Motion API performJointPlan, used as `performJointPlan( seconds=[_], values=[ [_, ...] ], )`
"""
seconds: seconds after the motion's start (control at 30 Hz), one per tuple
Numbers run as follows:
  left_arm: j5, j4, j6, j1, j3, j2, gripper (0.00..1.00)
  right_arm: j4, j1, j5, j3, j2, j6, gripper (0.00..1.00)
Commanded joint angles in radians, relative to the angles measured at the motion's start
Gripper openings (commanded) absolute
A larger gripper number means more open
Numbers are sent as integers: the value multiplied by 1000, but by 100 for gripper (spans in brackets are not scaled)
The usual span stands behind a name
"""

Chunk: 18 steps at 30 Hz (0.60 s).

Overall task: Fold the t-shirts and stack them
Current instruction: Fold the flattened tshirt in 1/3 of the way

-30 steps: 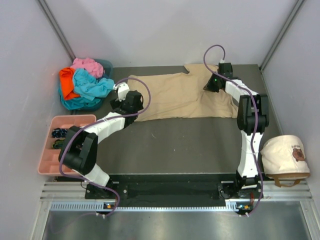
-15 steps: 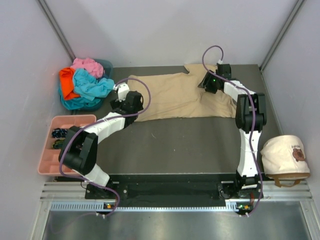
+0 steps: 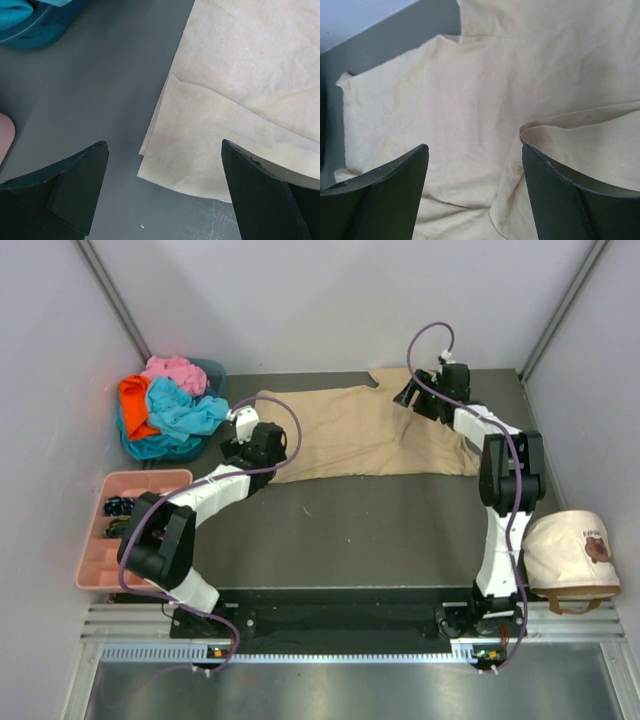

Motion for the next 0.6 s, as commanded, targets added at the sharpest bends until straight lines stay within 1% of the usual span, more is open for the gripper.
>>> performJointPlan(
  seconds=[0.0,0.13,0.27,0.57],
  values=[
    [-7,17,-10,1,-2,-29,99,70,12,2,-17,-121,-39,76],
    [-6,20,-16,1,-10,-35,99,19,12,41,-34,-138,-53,76],
    [0,22,-19,1,-16,-33,99,19,12,48,-66,-129,-55,76],
    [-10,15,-19,1,-25,-45,99,22,18,-4,-45,-45,-15,76]
  ],
)
